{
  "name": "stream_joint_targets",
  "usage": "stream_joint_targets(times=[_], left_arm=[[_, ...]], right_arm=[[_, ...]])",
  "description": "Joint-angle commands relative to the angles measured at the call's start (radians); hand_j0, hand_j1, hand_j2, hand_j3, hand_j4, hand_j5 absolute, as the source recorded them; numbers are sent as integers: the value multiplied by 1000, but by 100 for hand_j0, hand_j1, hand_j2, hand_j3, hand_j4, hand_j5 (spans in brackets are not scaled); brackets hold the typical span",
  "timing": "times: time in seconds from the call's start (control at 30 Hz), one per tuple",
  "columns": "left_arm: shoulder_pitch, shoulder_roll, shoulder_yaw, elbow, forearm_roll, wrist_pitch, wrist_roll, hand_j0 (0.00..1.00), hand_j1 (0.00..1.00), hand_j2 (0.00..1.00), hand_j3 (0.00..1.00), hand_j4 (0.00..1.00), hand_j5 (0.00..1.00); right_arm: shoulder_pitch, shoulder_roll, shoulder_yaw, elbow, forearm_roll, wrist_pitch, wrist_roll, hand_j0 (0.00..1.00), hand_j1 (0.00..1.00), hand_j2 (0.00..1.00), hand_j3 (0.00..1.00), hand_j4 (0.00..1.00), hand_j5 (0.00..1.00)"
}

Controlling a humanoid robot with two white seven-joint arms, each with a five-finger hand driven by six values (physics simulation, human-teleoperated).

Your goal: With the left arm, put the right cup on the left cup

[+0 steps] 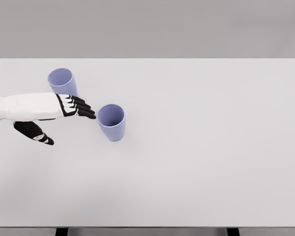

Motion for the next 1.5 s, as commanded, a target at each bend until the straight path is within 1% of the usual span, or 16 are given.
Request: stream_joint_targets(times=[0.0, 0.07, 0.1, 0.13, 0.2, 0.23, 0.3, 0.4, 0.5, 0.53, 0.57, 0.73, 1.13, 1.27, 1.33, 1.47], left_arm=[[0, -7, -7, 1, 3, 3, 0, 100, 100, 100, 100, 100, 100], [-34, -55, -7, 40, -13, 3, 0, 100, 100, 100, 100, 100, 100], [-67, -89, -7, 94, -17, 3, 0, 100, 100, 100, 100, 100, 100], [-98, -108, -7, 108, -19, 3, 0, 100, 100, 100, 100, 100, 100], [-117, -147, -10, 105, -58, 3, 0, 100, 100, 100, 100, 100, 100], [-118, -159, -42, 103, -85, 3, 0, 100, 100, 100, 100, 100, 100], [-135, -162, -74, 93, -88, 3, 0, 100, 100, 100, 100, 100, 100], [-158, -164, -74, 67, -89, 3, -1, 100, 100, 100, 100, 100, 100], [-161, -222, -76, 76, -91, 3, -1, 100, 100, 100, 100, 100, 100], [-161, -231, -94, 85, -91, 3, -1, 100, 100, 100, 100, 100, 100], [-167, -237, -119, 102, -91, 3, -1, 100, 100, 100, 100, 100, 100], [-183, -314, -157, 195, -91, 3, -1, 100, 100, 100, 100, 100, 100], [-186, -313, -159, 200, -92, 3, 5, 100, 100, 100, 100, 100, 100], [-187, -317, -159, 257, -94, 3, 7, 100, 100, 100, 100, 100, 100], [-189, -336, -159, 297, -117, 3, 7, 100, 100, 100, 100, 100, 100], [-183, -362, -159, 301, -148, 3, 7, 100, 100, 100, 100, 100, 100]], right_arm=[[0, 0, 10, 1, 1, 1, 2, 100, 100, 100, 100, 100, 100], [2, 0, 1, 1, 1, 1, 2, 100, 100, 100, 100, 100, 100], [0, 0, 1, 1, 1, 1, 2, 100, 100, 100, 100, 100, 100], [2, 0, 2, 1, 1, -1, 2, 100, 100, 100, 100, 100, 100], [0, 0, 4, 1, 1, 1, 2, 100, 100, 100, 100, 100, 100], [2, 0, 2, 1, -1, 1, 2, 100, 100, 100, 100, 100, 100], [2, 0, 1, 1, 1, -1, 2, 100, 100, 100, 100, 100, 100], [2, 0, 2, 1, 1, 1, 1, 100, 100, 100, 100, 100, 100], [2, 0, 2, 1, -1, 1, 0, 100, 100, 100, 100, 100, 100], [2, 0, 2, 1, 1, -1, 2, 100, 100, 100, 100, 100, 100], [2, 0, 2, 1, 1, 1, 2, 100, 100, 100, 100, 100, 100], [2, 0, 2, 1, 1, 1, 2, 100, 100, 100, 100, 100, 100], [2, 0, 2, 1, 1, 1, 2, 100, 100, 100, 100, 100, 100], [2, 0, 2, 1, 1, 1, 2, 100, 100, 100, 100, 100, 100], [2, 0, 2, 1, 1, 1, 2, 100, 100, 100, 100, 100, 100], [2, 0, 2, 1, 1, -1, 2, 100, 100, 100, 100, 100, 100]])
